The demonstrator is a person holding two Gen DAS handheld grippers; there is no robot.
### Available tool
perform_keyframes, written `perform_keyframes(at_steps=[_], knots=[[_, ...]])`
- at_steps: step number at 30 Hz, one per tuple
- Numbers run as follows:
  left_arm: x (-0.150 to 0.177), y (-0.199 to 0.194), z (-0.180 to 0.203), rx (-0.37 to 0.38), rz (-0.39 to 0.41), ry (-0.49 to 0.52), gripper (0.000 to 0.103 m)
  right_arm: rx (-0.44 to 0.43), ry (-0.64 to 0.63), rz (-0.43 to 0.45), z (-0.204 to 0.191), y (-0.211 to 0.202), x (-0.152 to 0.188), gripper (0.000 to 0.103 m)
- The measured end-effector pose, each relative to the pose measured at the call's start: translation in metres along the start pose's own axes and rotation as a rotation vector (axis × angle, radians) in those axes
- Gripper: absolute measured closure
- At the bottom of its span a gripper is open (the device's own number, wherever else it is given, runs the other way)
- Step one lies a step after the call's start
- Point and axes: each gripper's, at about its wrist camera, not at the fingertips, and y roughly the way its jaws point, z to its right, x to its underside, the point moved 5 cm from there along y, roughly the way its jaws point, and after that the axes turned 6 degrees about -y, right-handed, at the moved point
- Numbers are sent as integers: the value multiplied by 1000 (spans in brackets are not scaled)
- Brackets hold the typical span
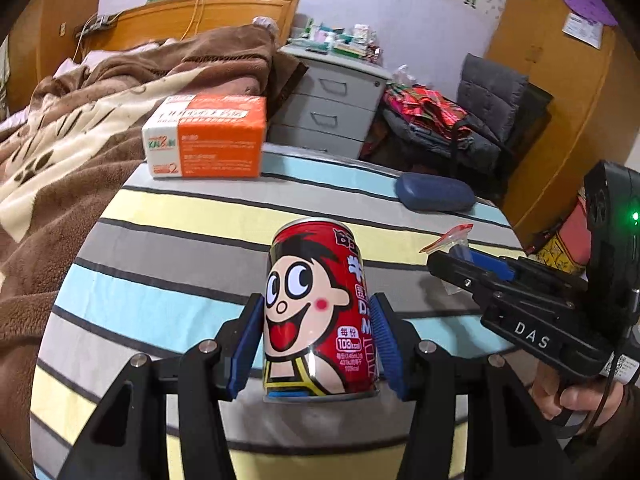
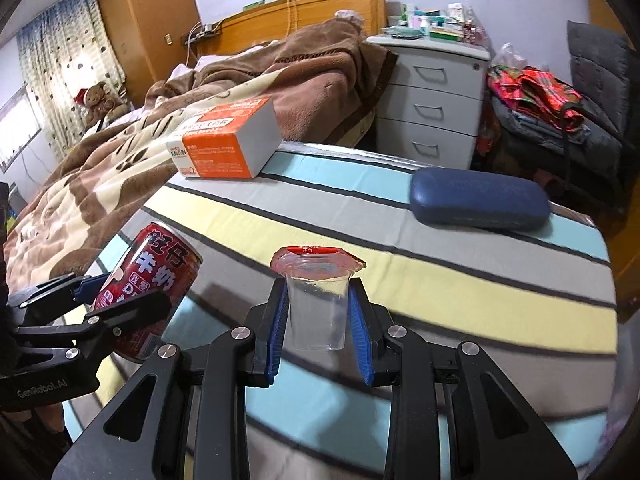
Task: Collect trash
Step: 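Carry red can and lidded cup over the wastebasket and open both tools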
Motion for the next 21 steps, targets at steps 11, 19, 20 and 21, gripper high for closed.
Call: perform_keyframes(at_steps=[11,19,20,21], knots=[[31,-45,66,70,45,99,48,82,86,66,19,-64,35,72],[57,-65,118,132,54,183,48,147,172,130,39,-111,64,72],[60,-67,124,141,54,193,48,161,179,136,40,-115,67,72],[64,-69,131,152,53,201,48,169,186,141,42,-119,69,72]])
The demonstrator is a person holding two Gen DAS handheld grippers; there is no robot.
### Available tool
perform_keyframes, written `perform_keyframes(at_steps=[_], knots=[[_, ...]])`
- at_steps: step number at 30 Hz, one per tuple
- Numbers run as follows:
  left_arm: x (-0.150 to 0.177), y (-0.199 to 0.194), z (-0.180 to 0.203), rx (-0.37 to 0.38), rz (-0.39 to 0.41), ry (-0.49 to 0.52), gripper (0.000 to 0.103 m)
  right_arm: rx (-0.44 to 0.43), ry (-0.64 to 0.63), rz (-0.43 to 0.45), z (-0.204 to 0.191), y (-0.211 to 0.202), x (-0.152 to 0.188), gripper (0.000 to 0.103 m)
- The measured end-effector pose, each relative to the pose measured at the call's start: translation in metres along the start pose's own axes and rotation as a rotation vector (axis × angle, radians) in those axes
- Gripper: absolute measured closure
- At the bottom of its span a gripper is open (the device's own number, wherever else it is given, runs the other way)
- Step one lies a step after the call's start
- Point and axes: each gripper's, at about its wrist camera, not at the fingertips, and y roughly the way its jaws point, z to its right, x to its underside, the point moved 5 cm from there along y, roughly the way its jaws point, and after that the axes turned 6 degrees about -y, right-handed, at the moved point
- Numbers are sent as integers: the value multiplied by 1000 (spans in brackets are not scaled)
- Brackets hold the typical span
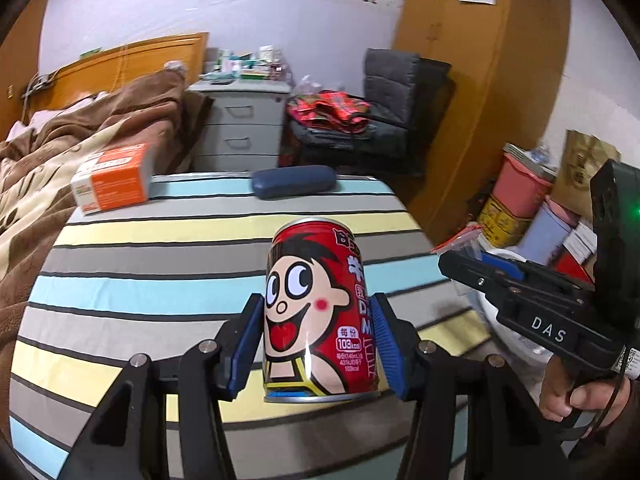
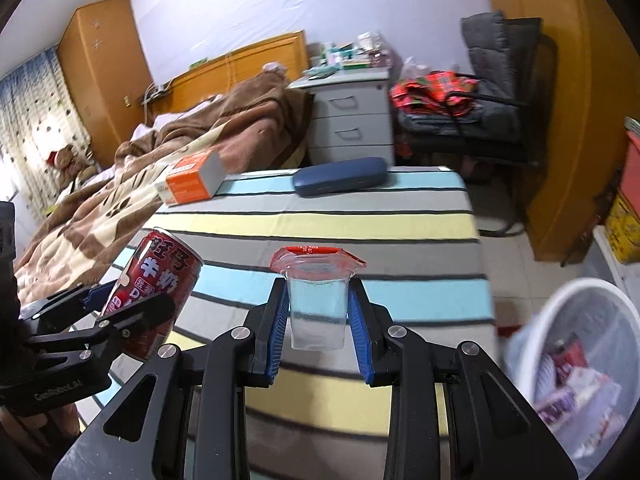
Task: Collect trash
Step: 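Carry red can and lidded cup over the wastebasket and open both tools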
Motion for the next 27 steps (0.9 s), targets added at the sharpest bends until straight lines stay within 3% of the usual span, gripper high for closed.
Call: perform_keyframes(at_steps=[14,27], knots=[[21,5,107,147,-12,134,48,186,162,74,73,-68,42,72],[37,24,200,267,-56,242,48,348,297,89,141,-111,78,72]])
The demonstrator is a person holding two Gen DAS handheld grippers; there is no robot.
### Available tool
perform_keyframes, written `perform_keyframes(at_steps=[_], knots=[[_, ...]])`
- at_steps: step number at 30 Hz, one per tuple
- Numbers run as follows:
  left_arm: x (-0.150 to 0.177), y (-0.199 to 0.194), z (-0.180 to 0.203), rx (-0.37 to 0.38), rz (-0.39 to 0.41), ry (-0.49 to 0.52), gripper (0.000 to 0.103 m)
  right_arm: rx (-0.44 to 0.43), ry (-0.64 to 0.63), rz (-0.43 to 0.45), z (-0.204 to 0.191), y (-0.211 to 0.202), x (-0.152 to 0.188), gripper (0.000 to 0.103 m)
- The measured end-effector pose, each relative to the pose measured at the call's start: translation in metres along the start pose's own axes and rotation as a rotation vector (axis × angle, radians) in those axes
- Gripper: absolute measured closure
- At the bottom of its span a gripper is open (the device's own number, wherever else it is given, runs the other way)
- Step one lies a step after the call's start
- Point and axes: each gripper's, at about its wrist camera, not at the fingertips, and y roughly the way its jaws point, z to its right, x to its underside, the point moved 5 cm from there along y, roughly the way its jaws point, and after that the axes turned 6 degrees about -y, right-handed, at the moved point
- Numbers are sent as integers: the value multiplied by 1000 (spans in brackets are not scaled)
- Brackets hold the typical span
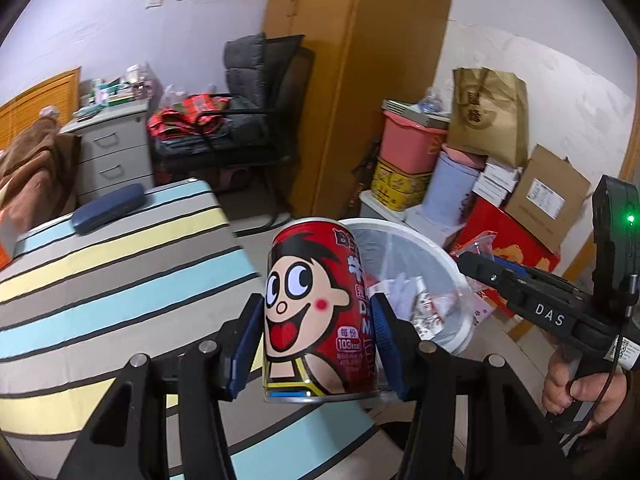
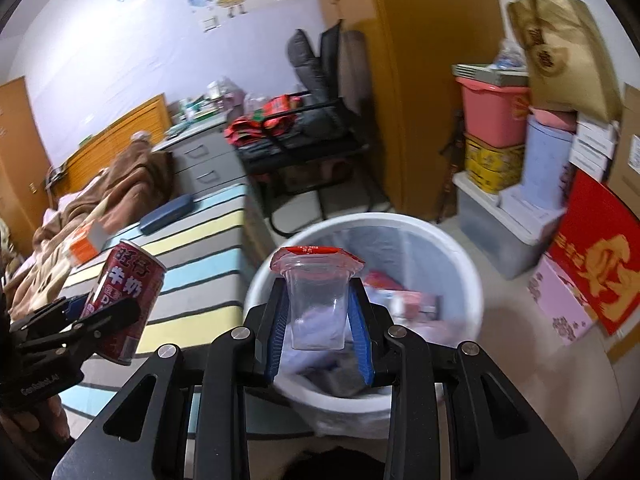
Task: Collect trash
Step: 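Carry red can and lidded cup over the wastebasket and open both tools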
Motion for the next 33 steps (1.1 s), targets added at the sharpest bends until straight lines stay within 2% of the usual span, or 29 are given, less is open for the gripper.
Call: perform_keyframes(at_steps=[7,12,15,26,28,29,31,32,33], knots=[[-2,35,28,53,-60,12,48,49,29,-38,30,7,6,72],[-1,58,41,38,-91,43,48,65,46,-74,46,18,11,72],[0,68,47,55,-112,34,48,78,56,-92,54,23,12,72],[-3,99,58,63,-148,45,47,90,29,-159,62,46,12,72],[-4,101,57,76,-149,37,42,105,26,-164,65,47,12,72],[-5,101,57,70,-143,38,35,104,31,-166,66,48,12,69],[-5,102,57,63,-143,40,34,98,44,-171,69,49,11,56],[-4,103,56,68,-149,38,34,96,50,-171,70,48,11,46],[-4,102,56,70,-146,34,34,94,54,-167,71,47,12,43]])
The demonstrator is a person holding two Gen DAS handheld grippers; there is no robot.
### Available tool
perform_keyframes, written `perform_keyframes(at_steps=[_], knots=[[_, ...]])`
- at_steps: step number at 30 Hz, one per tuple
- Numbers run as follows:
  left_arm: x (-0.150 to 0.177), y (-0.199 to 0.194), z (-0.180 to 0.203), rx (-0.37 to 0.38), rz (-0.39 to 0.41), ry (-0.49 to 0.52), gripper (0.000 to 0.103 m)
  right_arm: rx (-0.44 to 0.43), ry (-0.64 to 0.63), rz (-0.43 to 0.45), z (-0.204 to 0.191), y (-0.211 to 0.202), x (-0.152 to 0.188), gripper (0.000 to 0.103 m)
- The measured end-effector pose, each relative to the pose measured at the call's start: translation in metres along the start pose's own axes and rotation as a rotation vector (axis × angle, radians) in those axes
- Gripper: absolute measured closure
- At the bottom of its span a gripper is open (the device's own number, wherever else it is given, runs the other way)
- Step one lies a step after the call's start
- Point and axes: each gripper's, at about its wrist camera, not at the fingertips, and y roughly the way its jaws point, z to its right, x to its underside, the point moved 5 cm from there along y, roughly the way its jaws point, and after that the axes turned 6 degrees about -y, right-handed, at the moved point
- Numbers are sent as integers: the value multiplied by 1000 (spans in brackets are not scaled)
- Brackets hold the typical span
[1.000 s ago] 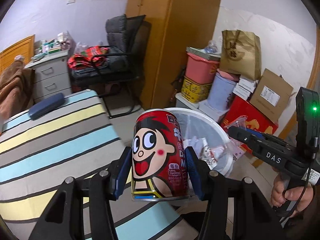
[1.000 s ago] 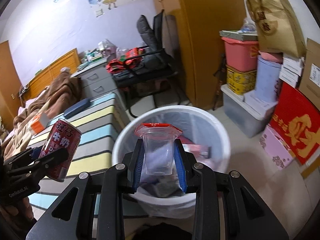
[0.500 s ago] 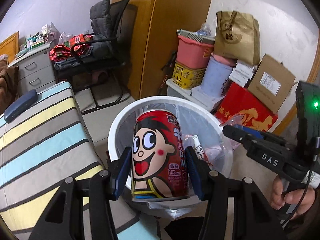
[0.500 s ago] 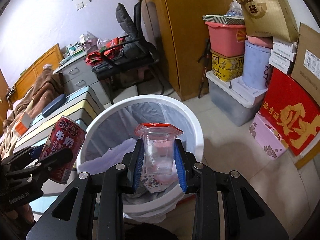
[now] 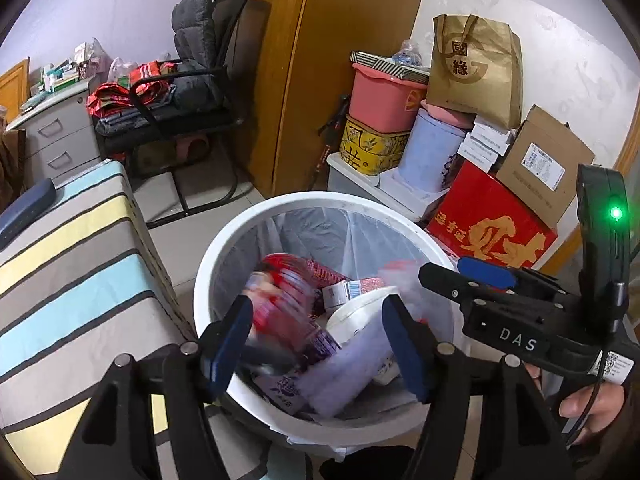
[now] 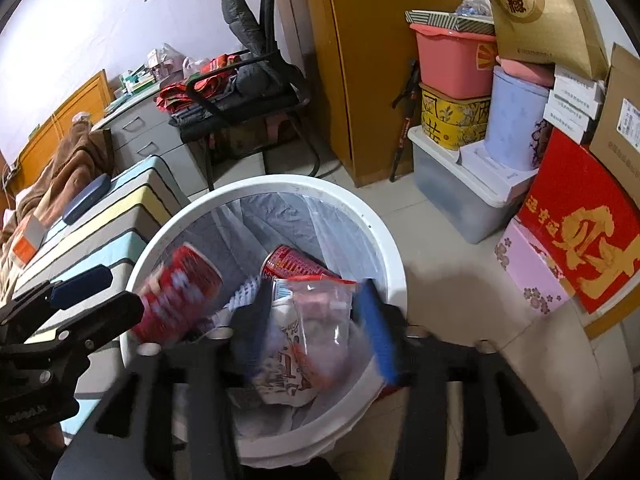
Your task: Collect trash
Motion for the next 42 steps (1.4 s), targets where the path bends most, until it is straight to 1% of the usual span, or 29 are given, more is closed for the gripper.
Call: perform_keyframes(at_steps=[5,12,14,16,19,26,29,31,33,37,38,40,42], knots=[[3,-5,-2,-14,9,-8,34,4,13,19,1,-7,2,43],[13,-26,-3,-32,32,-16,34,-10,22,55,-8,-20,5,43],[17,-34,-5,-54,46,-13,34,-6,16,65,-12,-25,9,43],[22,-44,-5,-70,62,-12,34,0,11,80,-17,-31,13,43],[31,-61,-6,-75,87,-18,34,-11,13,110,-23,-43,21,43],[55,-101,-2,-157,180,13,31,-17,-2,203,-42,-79,37,44],[66,-118,1,-195,219,30,29,-6,-17,251,-51,-95,47,43],[75,-130,2,-222,257,22,29,2,-27,268,-56,-100,52,44],[83,-137,0,-236,273,11,29,11,-19,287,-58,-106,58,44],[97,-146,1,-250,276,-16,28,12,-23,312,-63,-115,69,44],[100,-149,2,-247,278,-13,28,19,-23,314,-65,-117,73,44],[106,-151,5,-254,284,-3,28,64,-36,324,-67,-118,77,44],[111,-153,5,-253,286,-3,28,67,-32,320,-68,-119,81,44]])
